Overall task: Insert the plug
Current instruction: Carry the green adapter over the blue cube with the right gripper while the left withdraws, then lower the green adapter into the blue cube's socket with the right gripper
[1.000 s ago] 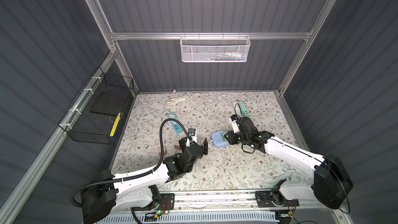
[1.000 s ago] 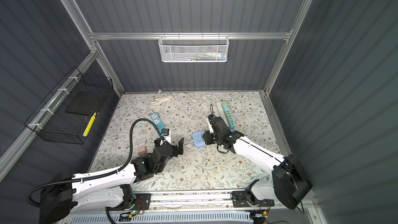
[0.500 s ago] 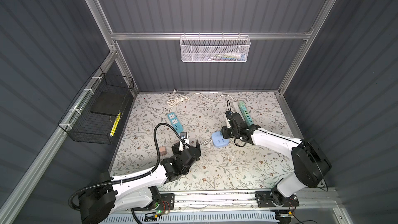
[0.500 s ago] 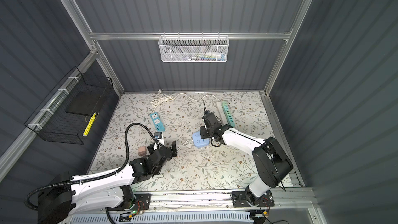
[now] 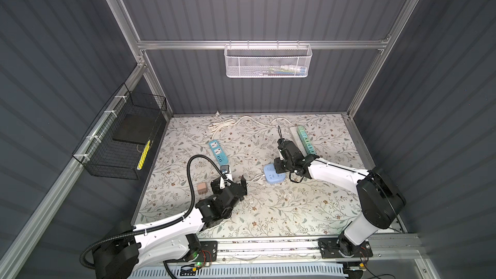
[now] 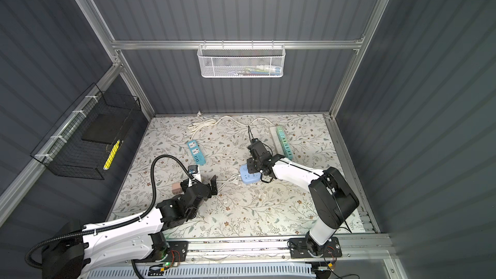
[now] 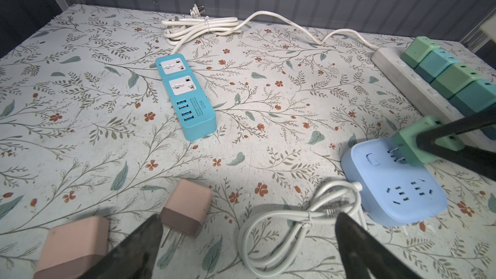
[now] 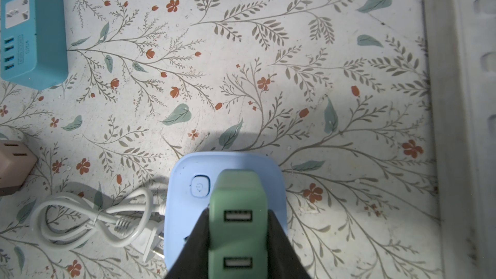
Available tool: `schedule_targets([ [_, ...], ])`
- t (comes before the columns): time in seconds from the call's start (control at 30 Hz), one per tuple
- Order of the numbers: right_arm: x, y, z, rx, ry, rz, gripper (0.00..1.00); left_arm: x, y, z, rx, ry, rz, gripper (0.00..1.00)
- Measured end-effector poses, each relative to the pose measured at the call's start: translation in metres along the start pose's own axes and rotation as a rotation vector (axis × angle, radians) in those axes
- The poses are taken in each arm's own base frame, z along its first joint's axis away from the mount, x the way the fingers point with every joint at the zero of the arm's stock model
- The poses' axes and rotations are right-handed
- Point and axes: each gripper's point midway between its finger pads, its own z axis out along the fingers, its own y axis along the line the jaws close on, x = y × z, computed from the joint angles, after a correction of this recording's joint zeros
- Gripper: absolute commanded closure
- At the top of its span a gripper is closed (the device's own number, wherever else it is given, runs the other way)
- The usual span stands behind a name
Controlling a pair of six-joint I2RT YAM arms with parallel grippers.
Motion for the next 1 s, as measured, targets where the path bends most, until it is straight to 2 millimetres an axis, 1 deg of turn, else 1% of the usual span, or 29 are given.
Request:
schedule_targets([
  [0.23,-0.004,0.003,0.006,0.024,0.003,-0.025,0.82,-0.001,0.001,-0.001,0.008,-0.002,0.006,0.00],
  [0.47,-0.006,0.009,0.010,0.090,0.011,-0.073,0.83,-0.005,0.003,-0.003,0.012,-0.014,0.012,0.00],
  [0.67,-0.009,0.011,0.016,0.102,0.010,-0.076,0.83,-0.008,0.003,-0.006,0.027,-0.019,0.011,0.00],
  [0.77,-0.003,0.010,0.024,0.111,0.031,-0.076,0.83,-0.012,0.003,-0.009,0.036,-0.026,0.006,0.00],
  [0.8,-0.004,0.010,0.026,0.113,0.029,-0.076,0.83,-0.013,0.004,-0.010,0.037,-0.028,0.004,0.00],
  [1.0,-0.003,0.009,0.027,0.122,0.041,-0.076,0.83,-0.019,0.006,-0.017,0.049,-0.041,-0.005,0.00],
])
